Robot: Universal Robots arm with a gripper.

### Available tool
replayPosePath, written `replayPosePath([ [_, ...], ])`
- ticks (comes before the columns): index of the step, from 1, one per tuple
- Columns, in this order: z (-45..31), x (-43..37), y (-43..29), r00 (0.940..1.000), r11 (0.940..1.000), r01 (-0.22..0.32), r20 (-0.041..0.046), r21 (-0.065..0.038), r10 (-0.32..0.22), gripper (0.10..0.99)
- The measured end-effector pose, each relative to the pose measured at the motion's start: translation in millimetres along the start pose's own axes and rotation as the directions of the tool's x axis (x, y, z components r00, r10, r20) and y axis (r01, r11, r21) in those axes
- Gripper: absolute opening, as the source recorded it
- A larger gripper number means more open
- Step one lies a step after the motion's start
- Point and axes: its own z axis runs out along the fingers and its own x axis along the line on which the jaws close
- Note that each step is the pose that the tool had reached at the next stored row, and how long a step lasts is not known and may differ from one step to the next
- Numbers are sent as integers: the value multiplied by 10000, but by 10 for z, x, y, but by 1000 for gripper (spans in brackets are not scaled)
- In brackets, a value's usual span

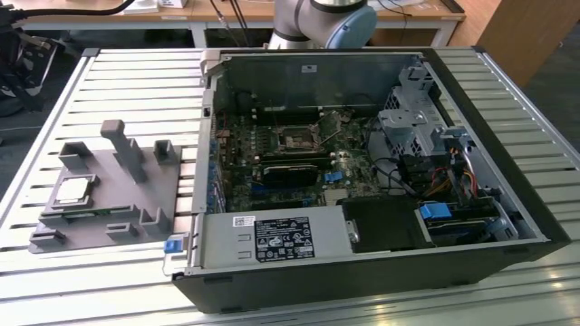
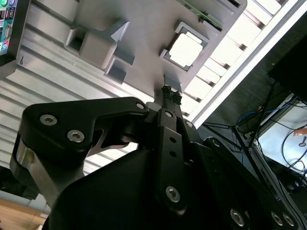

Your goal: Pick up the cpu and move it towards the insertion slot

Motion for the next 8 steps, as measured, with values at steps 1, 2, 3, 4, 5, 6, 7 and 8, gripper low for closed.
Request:
replayPosePath([
  [1,2,7,-1,10000,10000,0,0,-1,0,106],
  [2,5,12,-2,10000,10000,0,0,0,0,106],
  [3,7,17,-3,10000,10000,0,-1,0,0,106],
  [4,8,22,-6,10000,10000,0,0,0,0,106],
  [5,10,24,-12,10000,10000,0,1,-1,0,106],
  [6,11,26,-18,10000,10000,0,1,-1,0,106],
  [7,13,27,-24,10000,10000,0,1,0,0,106],
  [8,15,29,-30,10000,10000,1,2,0,-1,106],
])
